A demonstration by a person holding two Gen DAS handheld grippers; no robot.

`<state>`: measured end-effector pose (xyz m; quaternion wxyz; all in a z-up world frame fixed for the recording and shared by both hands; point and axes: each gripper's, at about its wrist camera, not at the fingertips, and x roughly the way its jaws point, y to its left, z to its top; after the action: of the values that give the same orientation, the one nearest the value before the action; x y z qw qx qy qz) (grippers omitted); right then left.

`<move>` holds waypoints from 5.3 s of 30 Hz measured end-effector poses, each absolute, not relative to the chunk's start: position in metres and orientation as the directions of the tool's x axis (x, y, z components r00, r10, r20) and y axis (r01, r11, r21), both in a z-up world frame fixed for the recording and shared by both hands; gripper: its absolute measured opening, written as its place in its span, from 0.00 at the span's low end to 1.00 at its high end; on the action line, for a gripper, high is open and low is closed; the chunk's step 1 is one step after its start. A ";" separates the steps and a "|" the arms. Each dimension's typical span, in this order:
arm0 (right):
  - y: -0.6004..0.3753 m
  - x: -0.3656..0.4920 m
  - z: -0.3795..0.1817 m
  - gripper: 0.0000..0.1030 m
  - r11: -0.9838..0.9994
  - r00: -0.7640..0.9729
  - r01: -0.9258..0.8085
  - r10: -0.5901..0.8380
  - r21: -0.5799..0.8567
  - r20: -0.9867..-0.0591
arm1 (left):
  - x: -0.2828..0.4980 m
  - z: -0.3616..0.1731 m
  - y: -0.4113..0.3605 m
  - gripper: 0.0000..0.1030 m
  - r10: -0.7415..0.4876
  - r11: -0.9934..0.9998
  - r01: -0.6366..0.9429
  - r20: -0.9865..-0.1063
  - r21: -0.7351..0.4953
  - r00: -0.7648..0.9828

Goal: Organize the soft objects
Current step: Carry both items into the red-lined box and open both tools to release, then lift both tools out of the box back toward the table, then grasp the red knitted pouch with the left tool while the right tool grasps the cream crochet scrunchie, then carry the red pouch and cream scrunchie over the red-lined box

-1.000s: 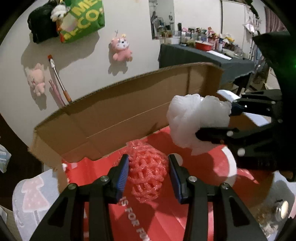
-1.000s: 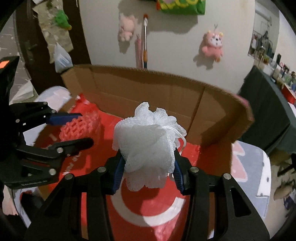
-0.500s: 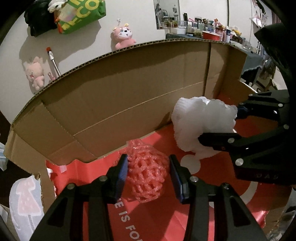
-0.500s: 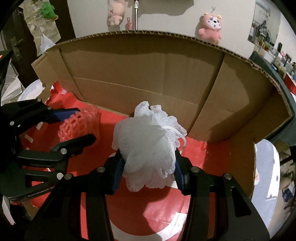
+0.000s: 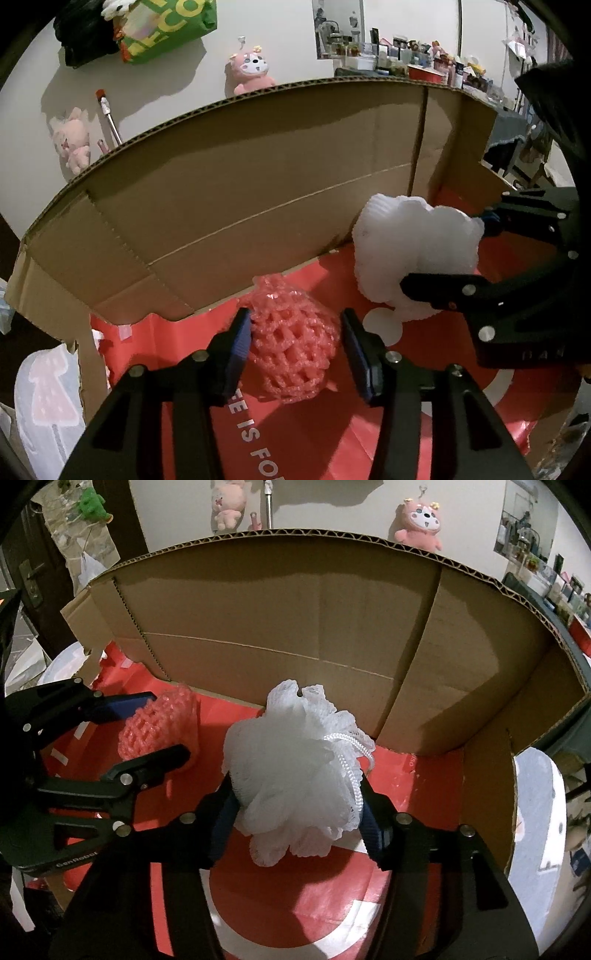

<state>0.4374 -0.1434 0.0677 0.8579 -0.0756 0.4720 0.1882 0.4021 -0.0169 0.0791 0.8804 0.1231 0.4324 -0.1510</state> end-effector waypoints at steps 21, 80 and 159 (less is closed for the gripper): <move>-0.145 0.428 0.078 0.75 0.923 0.520 -0.382 0.262 0.053 -0.813 | 0.394 0.100 0.010 0.83 -0.189 0.955 0.295 -0.762 0.003 0.620; -0.201 0.030 0.084 0.96 0.966 0.899 -0.258 0.239 -0.003 -0.368 | 0.025 0.094 0.006 1.00 -0.190 0.978 0.209 -0.370 0.010 0.909; -0.193 0.044 0.038 0.14 0.842 0.732 -0.493 0.538 0.221 -0.417 | 0.042 0.050 0.007 0.33 -0.411 0.904 0.401 -0.548 -0.145 0.728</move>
<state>0.0439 -0.1935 0.0385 0.9294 0.0478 0.2389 0.2774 0.0424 0.0071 0.0502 0.9296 -0.0081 0.2969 -0.2184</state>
